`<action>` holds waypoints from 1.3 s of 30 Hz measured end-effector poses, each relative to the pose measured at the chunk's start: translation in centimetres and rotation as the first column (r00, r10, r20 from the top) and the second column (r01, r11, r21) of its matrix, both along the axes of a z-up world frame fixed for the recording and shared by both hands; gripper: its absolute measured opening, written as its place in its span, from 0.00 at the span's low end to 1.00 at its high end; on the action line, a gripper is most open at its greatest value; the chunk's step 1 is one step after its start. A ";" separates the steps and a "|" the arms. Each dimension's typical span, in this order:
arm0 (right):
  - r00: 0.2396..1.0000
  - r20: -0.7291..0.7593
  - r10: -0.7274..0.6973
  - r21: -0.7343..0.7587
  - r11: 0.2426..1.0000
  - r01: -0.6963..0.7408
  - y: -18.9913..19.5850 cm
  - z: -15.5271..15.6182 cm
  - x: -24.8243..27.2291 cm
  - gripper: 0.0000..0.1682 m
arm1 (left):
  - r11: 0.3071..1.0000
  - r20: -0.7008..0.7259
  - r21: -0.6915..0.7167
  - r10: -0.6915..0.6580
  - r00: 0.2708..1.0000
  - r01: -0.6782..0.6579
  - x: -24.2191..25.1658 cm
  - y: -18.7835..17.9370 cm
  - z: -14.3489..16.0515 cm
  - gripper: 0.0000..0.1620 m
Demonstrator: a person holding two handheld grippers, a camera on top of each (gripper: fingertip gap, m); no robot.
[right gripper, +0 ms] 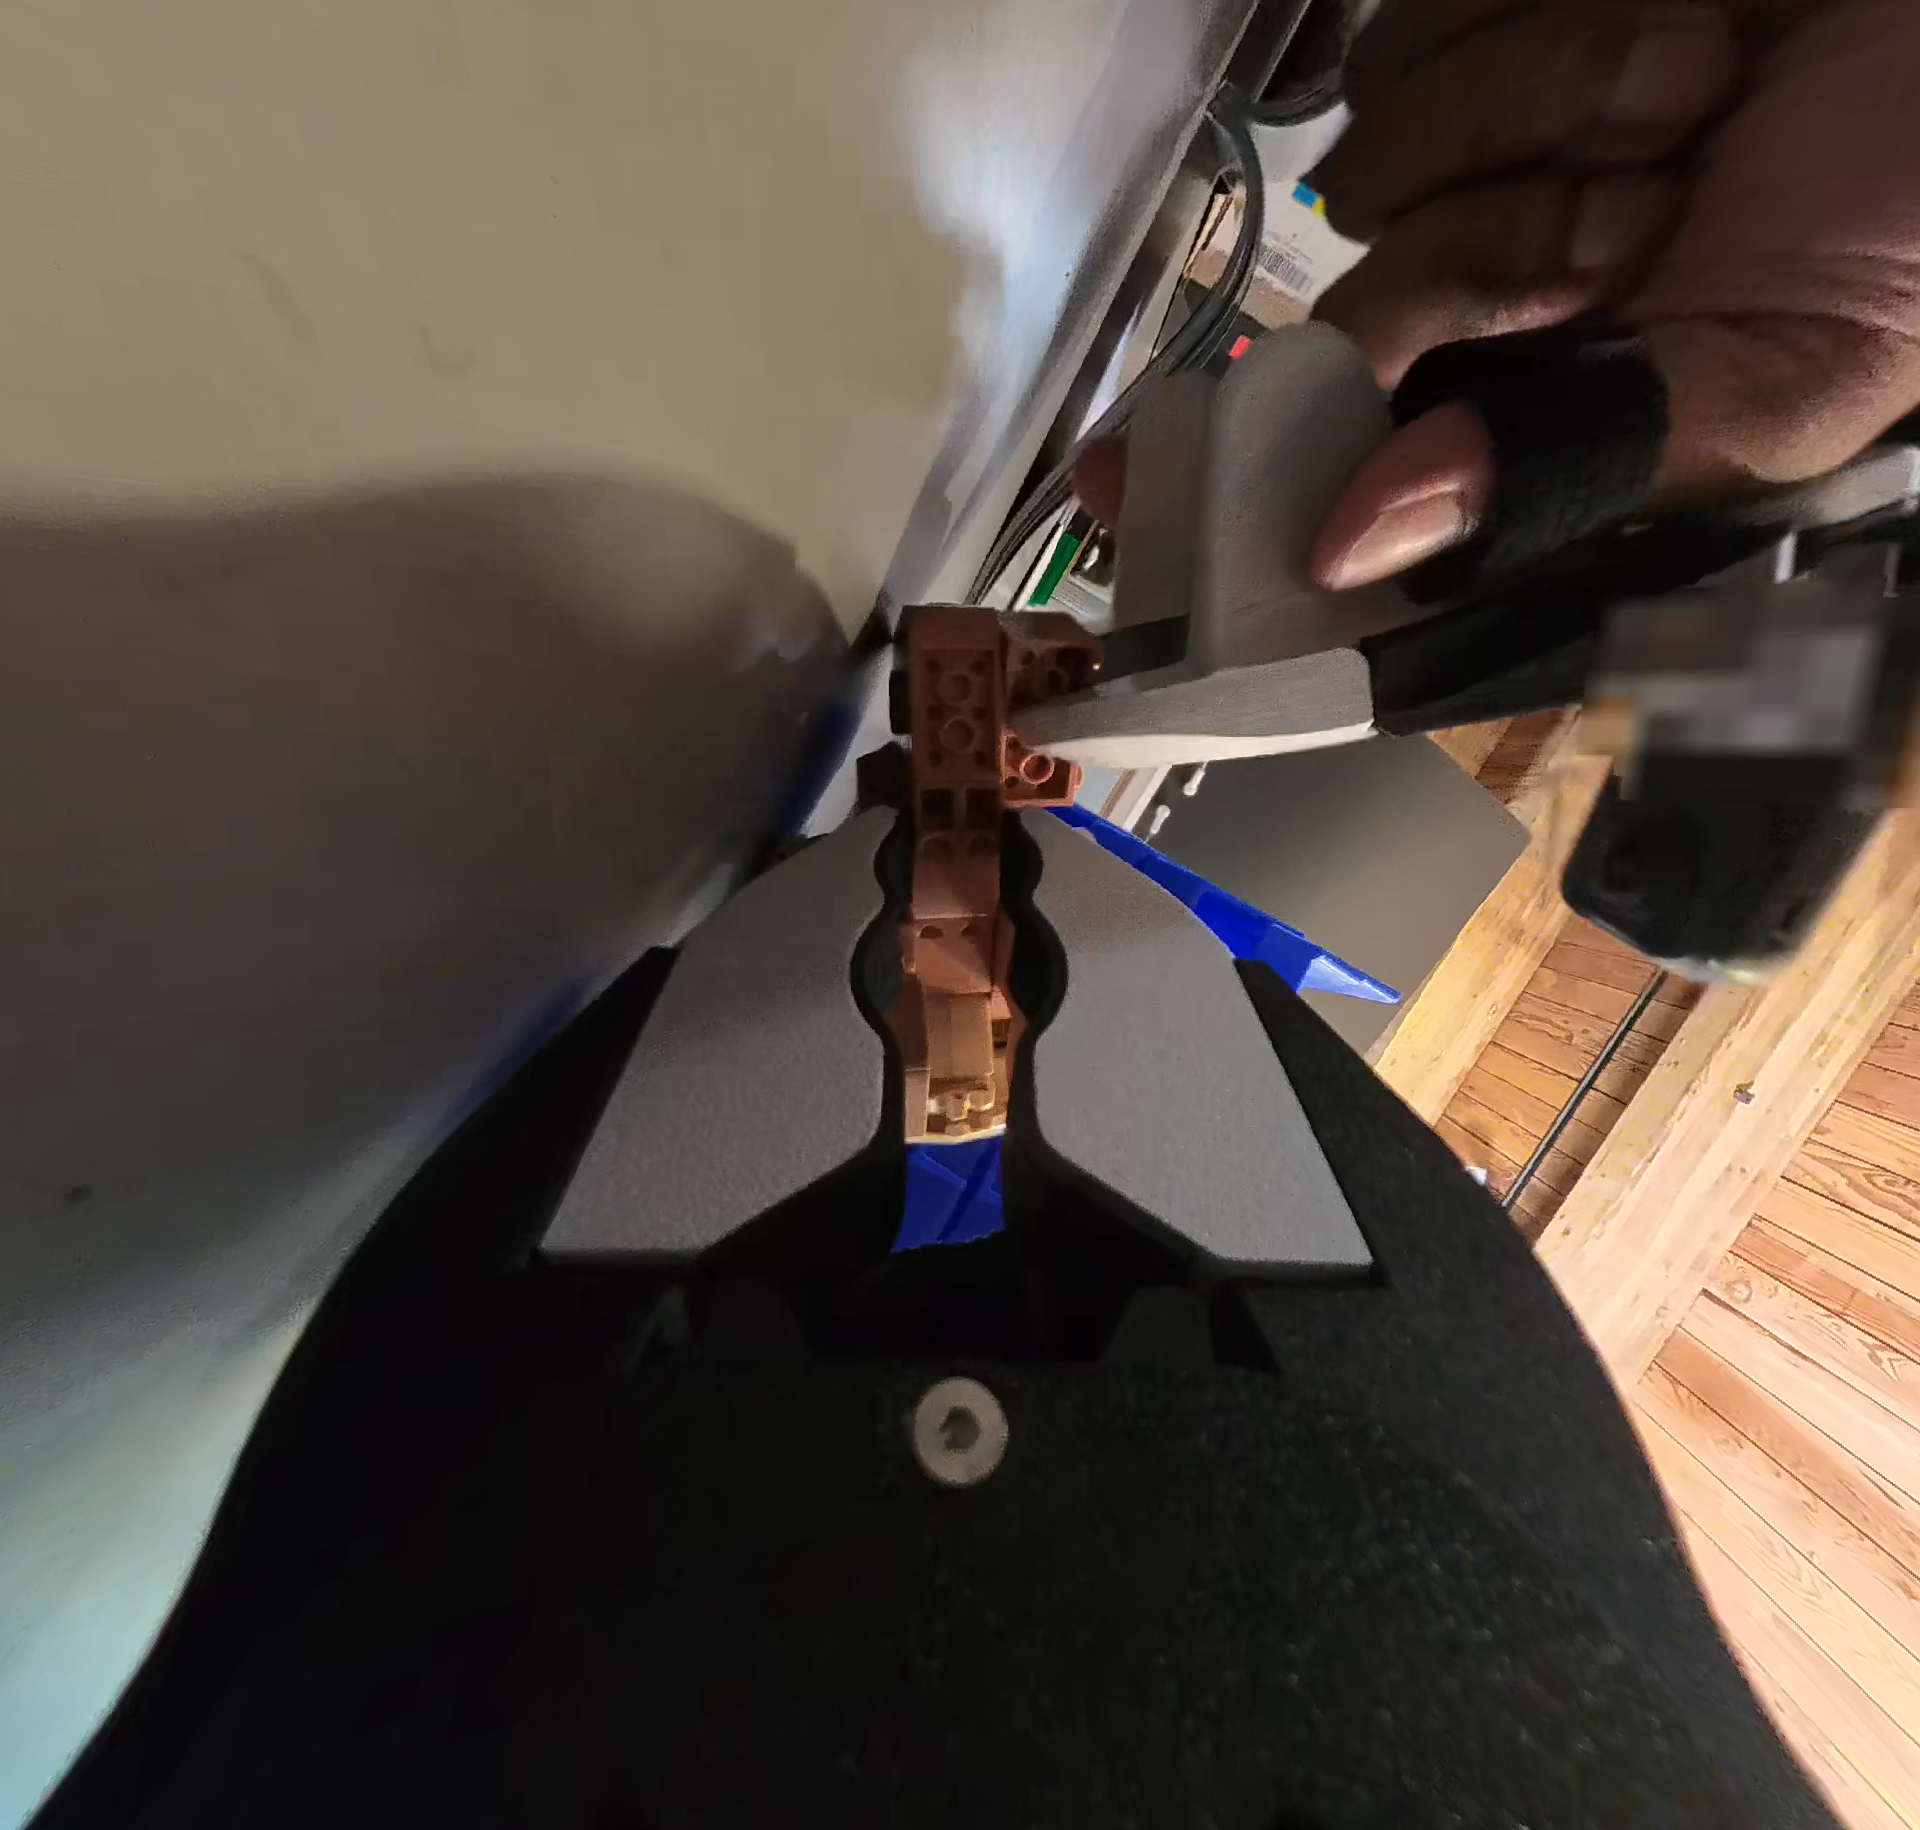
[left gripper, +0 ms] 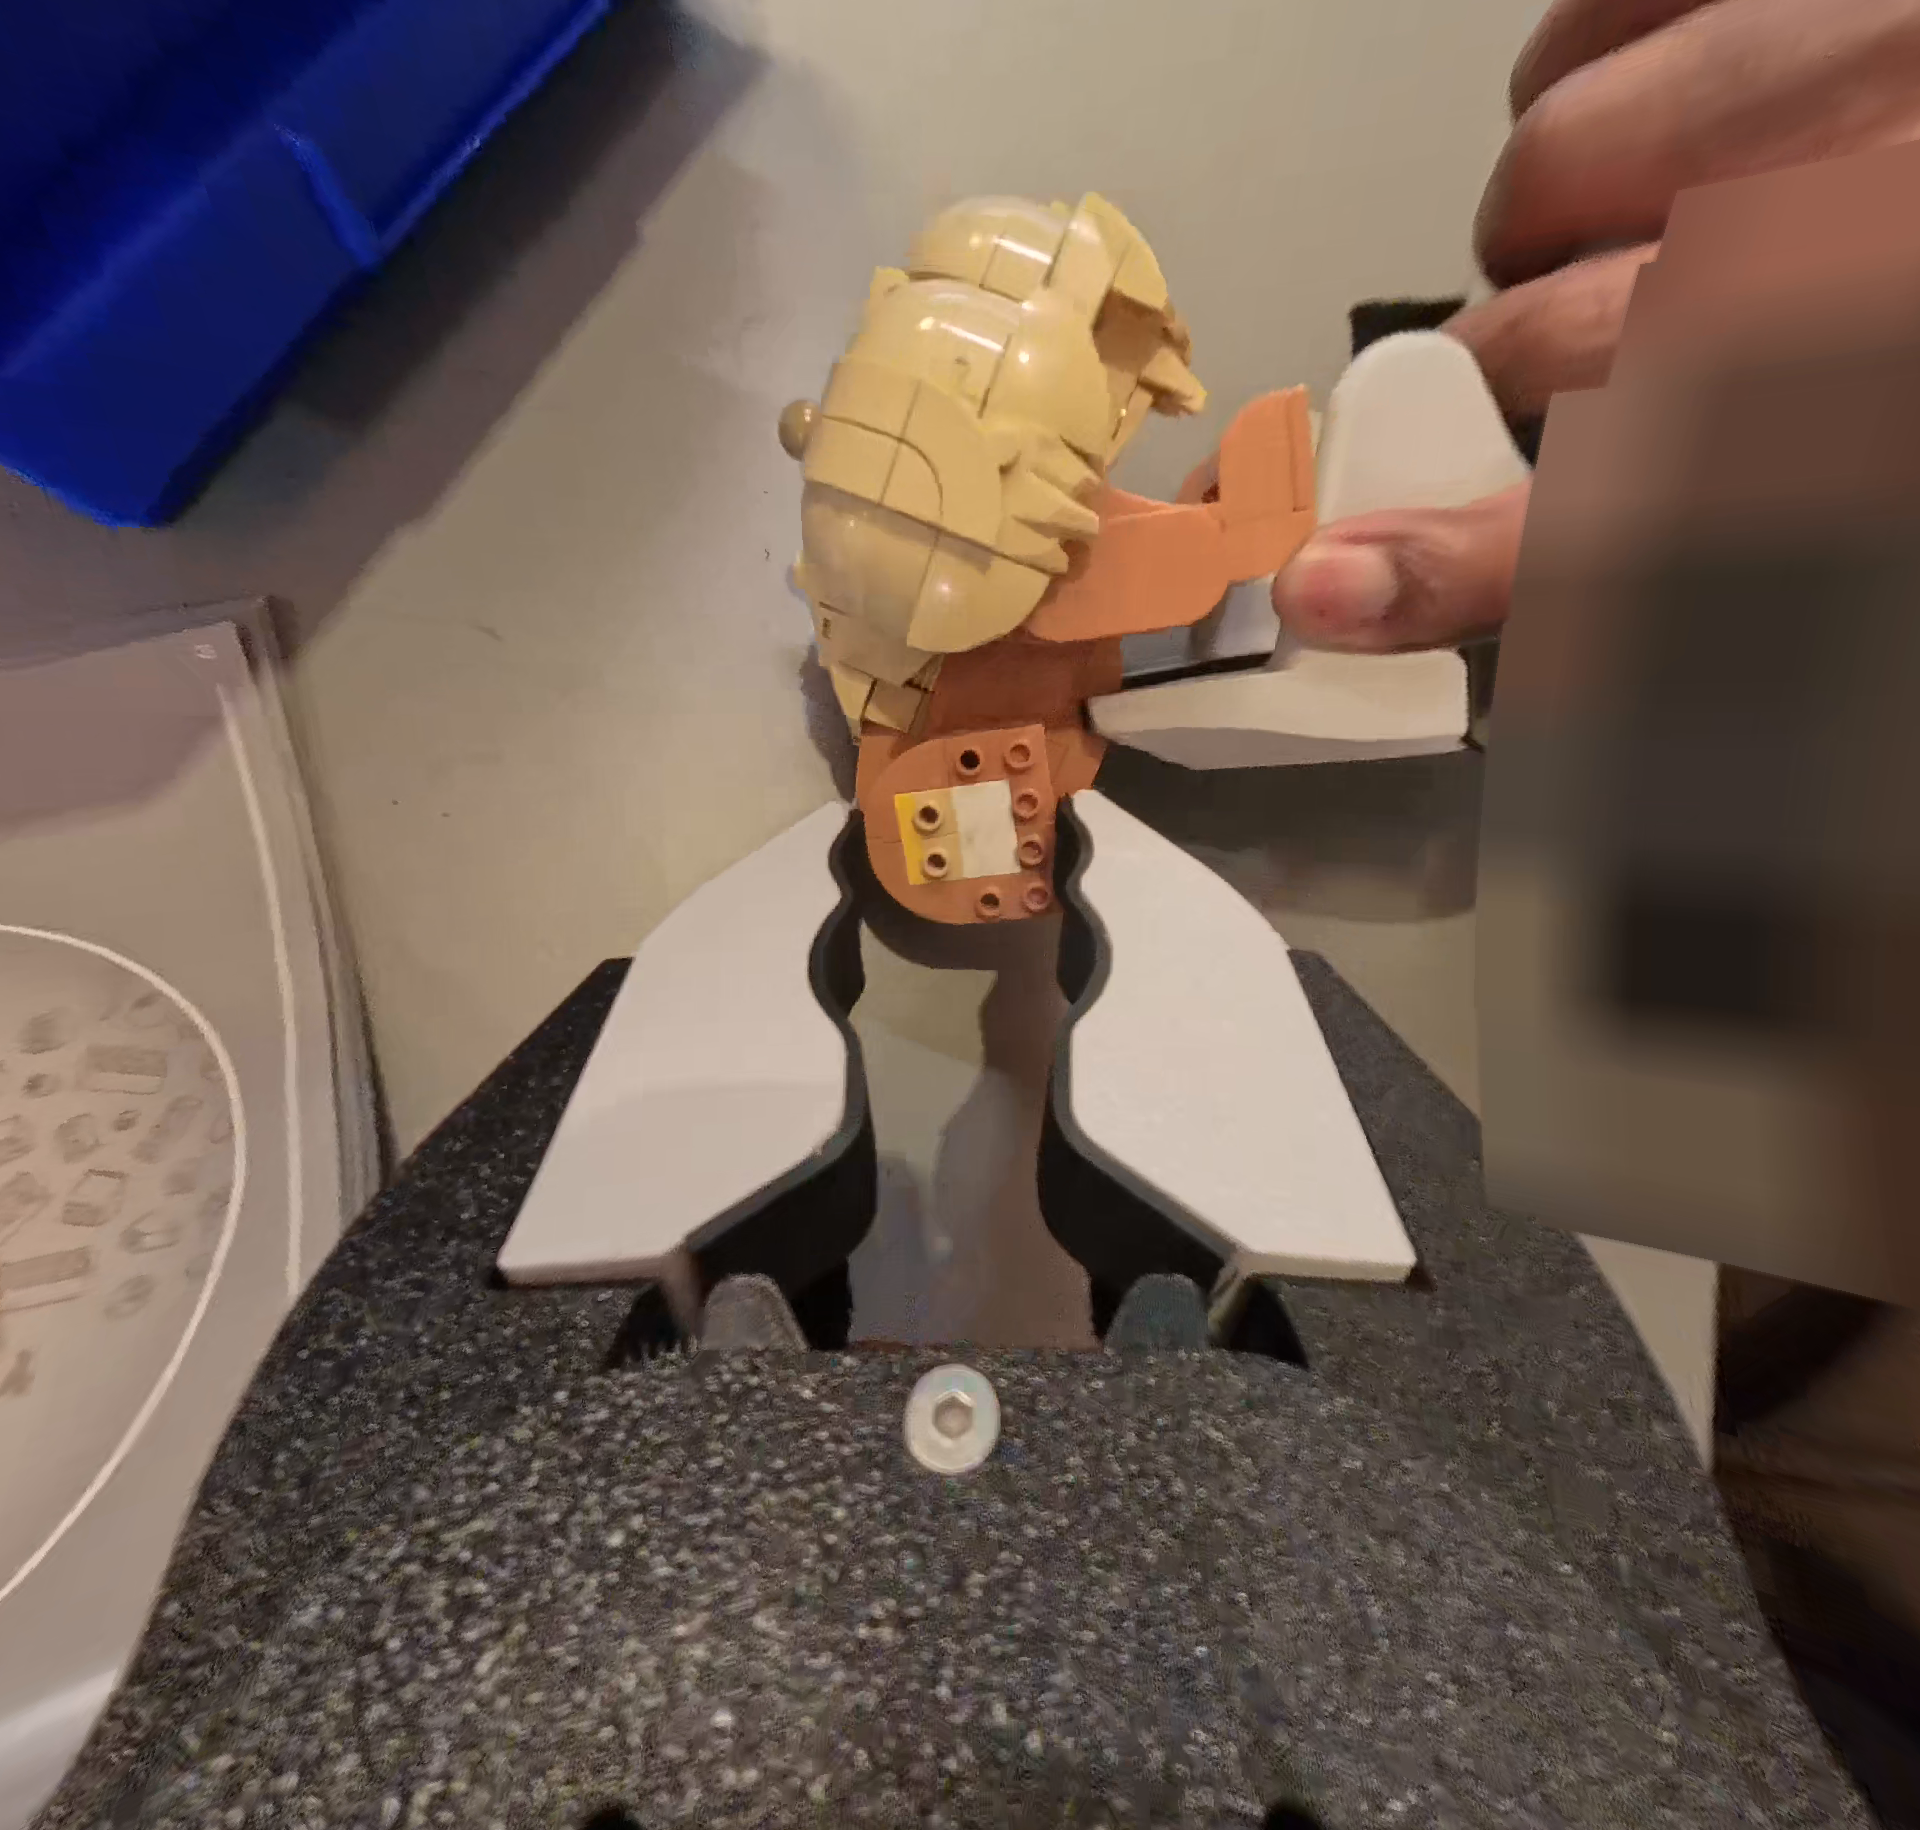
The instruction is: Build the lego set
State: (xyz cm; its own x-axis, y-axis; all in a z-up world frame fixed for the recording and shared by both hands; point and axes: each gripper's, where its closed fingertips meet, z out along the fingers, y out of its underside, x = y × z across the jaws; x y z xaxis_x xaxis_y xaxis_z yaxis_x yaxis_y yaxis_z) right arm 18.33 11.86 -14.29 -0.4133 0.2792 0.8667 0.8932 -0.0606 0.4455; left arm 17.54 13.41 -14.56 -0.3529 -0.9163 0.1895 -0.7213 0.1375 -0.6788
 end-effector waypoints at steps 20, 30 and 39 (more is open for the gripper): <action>1.000 -0.002 0.023 -0.003 1.000 -0.023 0.0 -0.1 -0.6 0.09 | 0.997 -0.014 0.079 -0.023 1.000 0.024 -0.8 0.1 0.0 0.21; 0.999 -0.001 0.040 0.006 0.999 -0.040 0.0 0.1 -0.8 0.09 | 0.999 0.010 -0.009 -0.036 0.999 0.036 -0.8 0.0 0.0 0.21; 0.990 -0.034 0.140 -0.006 0.990 -0.140 -0.7 -0.2 -2.3 0.09 | 0.839 0.124 0.439 -0.411 0.903 0.321 -2.7 -0.8 0.0 0.22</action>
State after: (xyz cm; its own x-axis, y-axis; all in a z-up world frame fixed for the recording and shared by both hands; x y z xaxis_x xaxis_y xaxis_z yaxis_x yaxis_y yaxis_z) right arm 16.02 11.17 -14.44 -0.4197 0.2281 0.8785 0.9070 0.0702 0.4151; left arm 14.83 12.59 -14.60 -0.6672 -0.6912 -0.2778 -0.4139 0.6541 -0.6331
